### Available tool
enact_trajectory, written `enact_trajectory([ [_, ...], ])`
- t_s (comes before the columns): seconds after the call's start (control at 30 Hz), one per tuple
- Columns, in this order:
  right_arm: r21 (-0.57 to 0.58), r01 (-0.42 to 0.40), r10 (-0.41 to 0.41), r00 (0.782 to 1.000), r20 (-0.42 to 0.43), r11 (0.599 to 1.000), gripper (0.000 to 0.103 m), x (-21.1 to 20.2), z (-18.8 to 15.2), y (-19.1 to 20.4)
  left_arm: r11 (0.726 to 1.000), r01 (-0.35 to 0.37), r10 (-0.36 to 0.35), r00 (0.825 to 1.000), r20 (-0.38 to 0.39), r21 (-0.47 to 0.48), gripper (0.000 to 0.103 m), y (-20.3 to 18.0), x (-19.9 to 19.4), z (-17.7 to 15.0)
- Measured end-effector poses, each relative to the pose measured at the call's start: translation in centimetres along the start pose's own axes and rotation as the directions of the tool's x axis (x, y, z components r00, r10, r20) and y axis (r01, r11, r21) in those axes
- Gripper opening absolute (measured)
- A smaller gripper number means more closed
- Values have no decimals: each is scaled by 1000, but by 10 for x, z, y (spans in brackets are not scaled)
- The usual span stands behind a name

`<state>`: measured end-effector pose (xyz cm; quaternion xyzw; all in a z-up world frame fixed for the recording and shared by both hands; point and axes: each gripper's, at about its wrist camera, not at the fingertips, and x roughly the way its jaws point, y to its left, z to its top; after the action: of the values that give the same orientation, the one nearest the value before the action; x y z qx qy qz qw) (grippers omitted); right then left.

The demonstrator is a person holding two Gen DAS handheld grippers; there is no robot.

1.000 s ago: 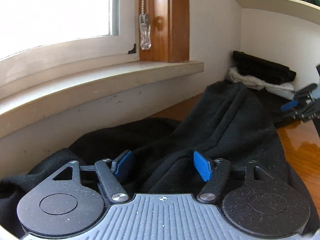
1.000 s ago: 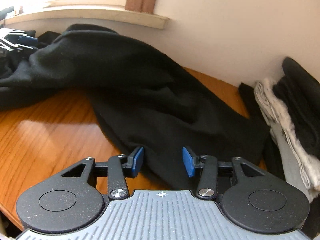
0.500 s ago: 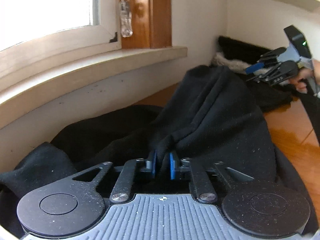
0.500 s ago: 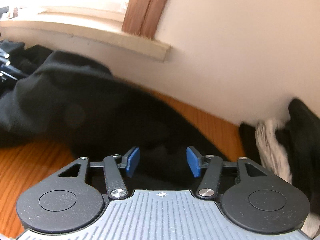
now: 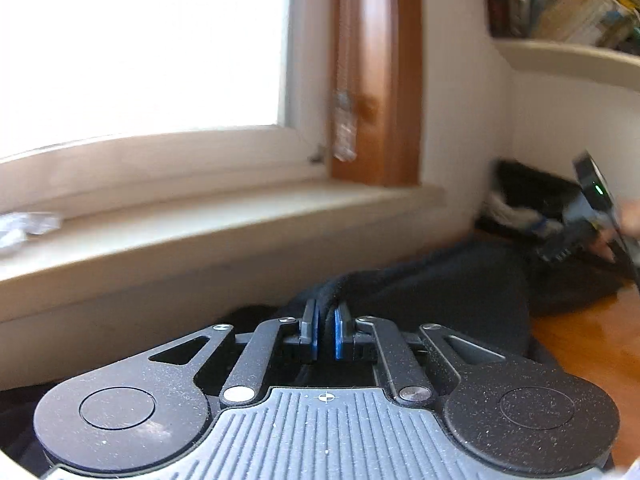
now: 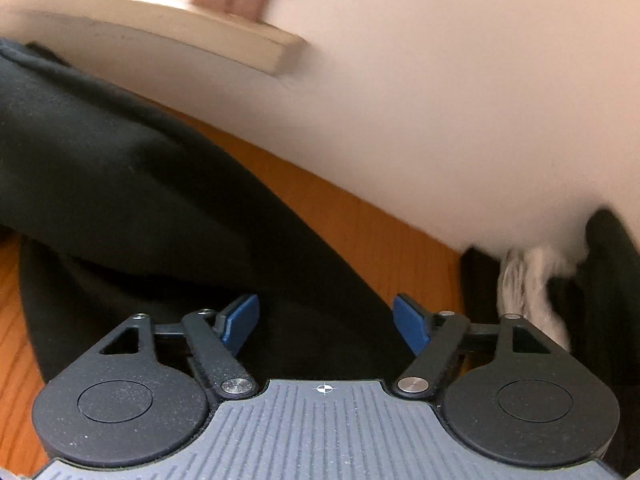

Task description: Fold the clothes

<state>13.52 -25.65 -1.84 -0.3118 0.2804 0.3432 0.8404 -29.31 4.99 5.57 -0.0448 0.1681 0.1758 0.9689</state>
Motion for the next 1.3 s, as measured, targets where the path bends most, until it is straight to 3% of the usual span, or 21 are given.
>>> enact_trajectory([
  [0.23, 223, 6, -7, 1000, 3, 975, 77, 1, -37, -50, 998, -59, 60, 998, 17, -11, 8, 9, -6, 4],
  [0.37, 351, 6, -10, 1000, 10, 936, 77, -4, -58, -75, 998, -67, 67, 998, -7, 7, 8, 8, -2, 3],
  [0.47, 473, -19, 7, 1000, 27, 881, 76, -11, -72, -92, 997, -69, 69, 997, -33, 23, 7, 7, 3, 0],
  [0.57, 557, -38, 16, 999, 45, 830, 66, -15, -83, -105, 997, -66, 68, 996, -59, 40, 7, 4, 9, -3],
  [0.67, 592, -22, 2, 999, 34, 806, 52, -13, -90, -108, 997, -66, 68, 996, -63, 39, 7, 3, 12, -4],
  [0.8, 556, 34, -59, 998, 27, 830, 16, -11, -91, -104, 997, -63, 66, 996, -66, 43, 7, 2, 14, -5],
  [0.9, 513, 52, -101, 993, 67, 857, 7, -16, -86, -100, 997, -63, 66, 996, -67, 49, 7, 1, 13, -5],
  [1.13, 453, 148, -257, 947, 191, 879, 5, -58, -59, -96, 998, -44, 46, 998, -46, 41, 7, 0, 9, -2],
  [1.3, 466, 246, -406, 870, 281, 850, 5, -101, -35, -100, 997, -71, 68, 994, 86, 30, 6, -7, -18, 24],
])
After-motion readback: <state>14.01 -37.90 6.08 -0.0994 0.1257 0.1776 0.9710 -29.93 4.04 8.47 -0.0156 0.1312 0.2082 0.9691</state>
